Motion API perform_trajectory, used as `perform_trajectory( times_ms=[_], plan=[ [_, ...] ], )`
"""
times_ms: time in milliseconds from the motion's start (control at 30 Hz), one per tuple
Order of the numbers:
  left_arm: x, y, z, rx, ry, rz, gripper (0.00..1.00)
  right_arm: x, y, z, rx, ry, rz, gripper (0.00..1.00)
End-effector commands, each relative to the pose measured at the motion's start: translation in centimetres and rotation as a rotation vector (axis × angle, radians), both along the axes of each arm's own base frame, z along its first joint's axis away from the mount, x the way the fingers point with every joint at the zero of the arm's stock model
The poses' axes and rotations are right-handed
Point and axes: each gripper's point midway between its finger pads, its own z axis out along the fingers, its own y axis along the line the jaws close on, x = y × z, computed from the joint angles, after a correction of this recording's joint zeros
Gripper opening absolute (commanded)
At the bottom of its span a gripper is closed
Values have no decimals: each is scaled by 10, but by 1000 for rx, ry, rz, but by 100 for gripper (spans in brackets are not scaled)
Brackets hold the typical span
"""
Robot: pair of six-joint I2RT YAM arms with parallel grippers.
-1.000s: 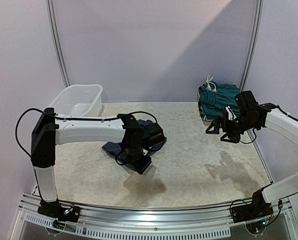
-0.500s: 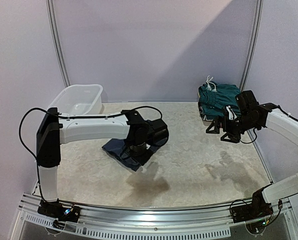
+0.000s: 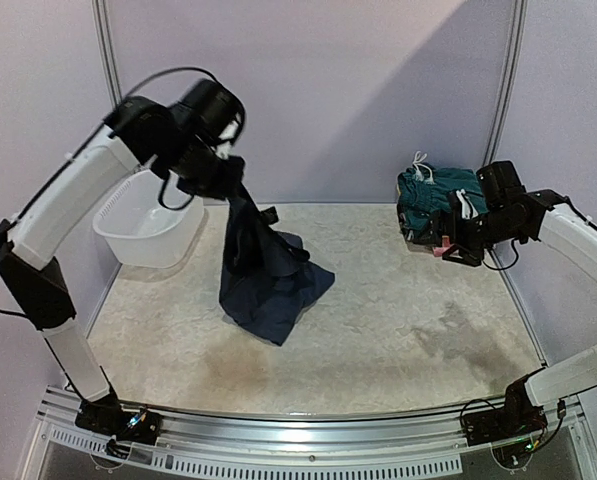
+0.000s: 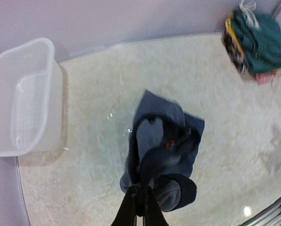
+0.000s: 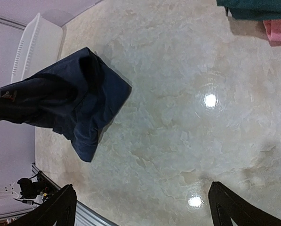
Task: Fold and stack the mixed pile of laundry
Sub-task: Pass from the left arm to the right
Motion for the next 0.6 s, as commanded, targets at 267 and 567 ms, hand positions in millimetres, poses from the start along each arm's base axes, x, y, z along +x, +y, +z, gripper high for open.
perform_trajectory(
  times_ms=[267,567],
  plan=[
    [-29,72,229,-454,-496,-63,0,16,12,46,37,-90,35,99],
    [-10,-38,195,-687,-268,-340,0,12,2,52,-3,-123,14,99]
  ],
)
